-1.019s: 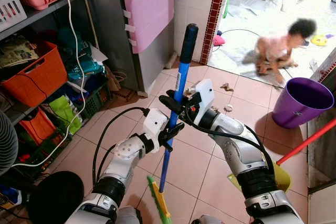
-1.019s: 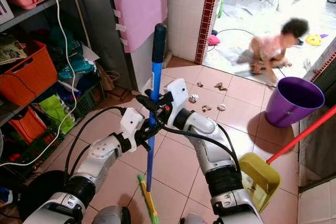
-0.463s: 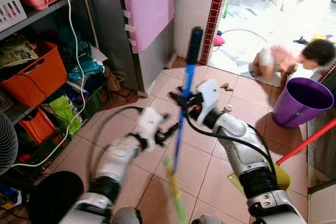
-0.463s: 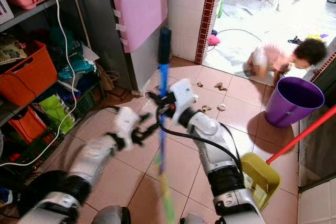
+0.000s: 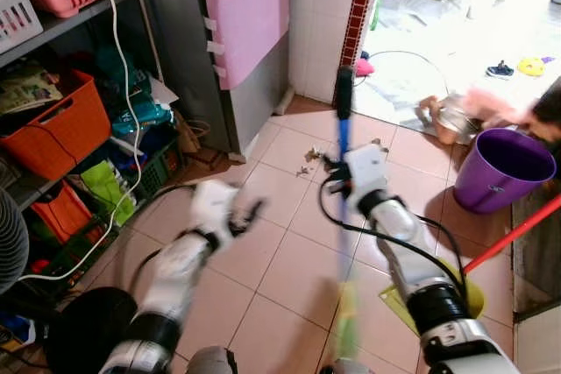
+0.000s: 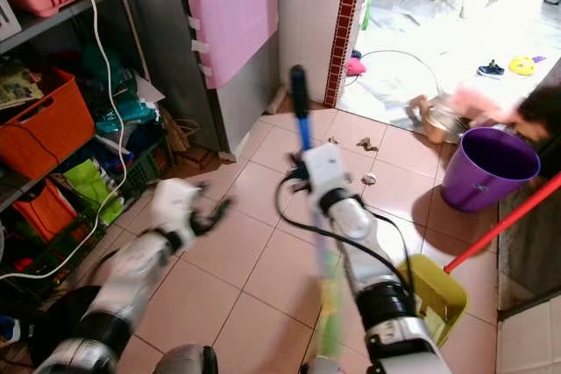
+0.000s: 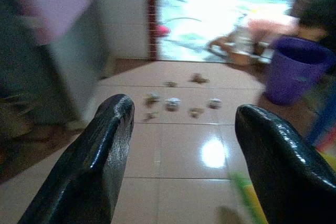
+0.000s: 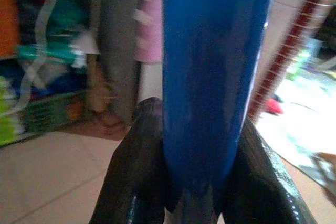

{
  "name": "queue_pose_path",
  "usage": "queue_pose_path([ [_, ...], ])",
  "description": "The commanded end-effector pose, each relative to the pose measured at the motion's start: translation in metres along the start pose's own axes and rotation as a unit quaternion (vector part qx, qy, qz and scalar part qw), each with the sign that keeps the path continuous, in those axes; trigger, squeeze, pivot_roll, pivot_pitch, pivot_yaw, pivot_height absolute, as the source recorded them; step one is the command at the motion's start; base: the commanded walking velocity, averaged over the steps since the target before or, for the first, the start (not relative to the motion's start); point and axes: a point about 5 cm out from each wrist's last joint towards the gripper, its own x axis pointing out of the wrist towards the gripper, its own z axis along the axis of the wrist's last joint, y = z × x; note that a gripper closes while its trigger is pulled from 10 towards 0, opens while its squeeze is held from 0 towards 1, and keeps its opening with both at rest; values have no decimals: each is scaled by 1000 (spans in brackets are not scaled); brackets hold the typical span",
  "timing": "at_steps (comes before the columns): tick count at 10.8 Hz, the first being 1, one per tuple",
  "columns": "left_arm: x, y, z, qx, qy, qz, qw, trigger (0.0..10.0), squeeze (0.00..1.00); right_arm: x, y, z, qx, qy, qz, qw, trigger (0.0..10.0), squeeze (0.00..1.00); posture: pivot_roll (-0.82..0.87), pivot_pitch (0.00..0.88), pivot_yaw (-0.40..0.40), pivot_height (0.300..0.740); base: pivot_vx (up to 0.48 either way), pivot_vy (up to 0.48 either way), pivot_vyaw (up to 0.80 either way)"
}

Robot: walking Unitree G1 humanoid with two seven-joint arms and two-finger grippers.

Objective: Sweep floor

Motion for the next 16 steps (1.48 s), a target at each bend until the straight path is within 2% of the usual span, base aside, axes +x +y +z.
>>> queue_pose_path([
  [1,-1,3,2,3,2,14,1000,10000,1000,-1,-2,2,4,-13,-19,1000,0,0,-31,0,25,740,0,0,0],
  [2,-7,3,-1,-6,1,30,1000,10000,1000,-3,-3,0,21,-18,-35,999,0,0,-29,0,28,740,0,0,0],
  [4,-17,13,1,-19,-9,114,993,10000,1000,-9,-6,-2,27,-36,-67,997,0,0,-30,0,38,740,0,0,0],
  [5,-22,18,1,-43,-10,128,991,10000,0,-15,-10,-6,36,-33,-85,995,0,0,-29,0,43,740,0,0,0],
  [7,-30,24,3,-50,-8,142,989,10000,0,-26,-9,-11,61,-29,-100,993,0,0,-36,0,53,740,0,0,0],
  [9,-36,15,4,-63,0,128,990,10000,0,-33,-2,-9,79,-33,-99,991,10000,0,-37,0,70,740,0,0,0],
  [10,-37,11,6,-77,-4,123,989,10000,0,-33,-2,-8,80,-35,-98,991,10000,0,-39,0,73,740,0,0,0],
  [11,-39,0,4,-103,-4,99,990,10000,1000,-37,-4,-10,75,-30,-97,992,10000,0,-52,0,76,740,0,0,0],
  [12,-41,-4,-4,-99,10,98,990,10000,1000,-40,-6,-16,70,-21,-97,993,10000,0,-61,0,77,740,0,0,0],
  [13,-37,-11,-8,-88,25,80,993,10000,0,-41,-10,-21,70,-9,-102,992,10000,0,-70,0,79,740,0,0,0],
  [16,-32,-16,-16,-84,53,44,994,10000,0,-44,-8,-31,62,17,-103,993,10000,0,-98,17,83,740,0,0,-721],
])
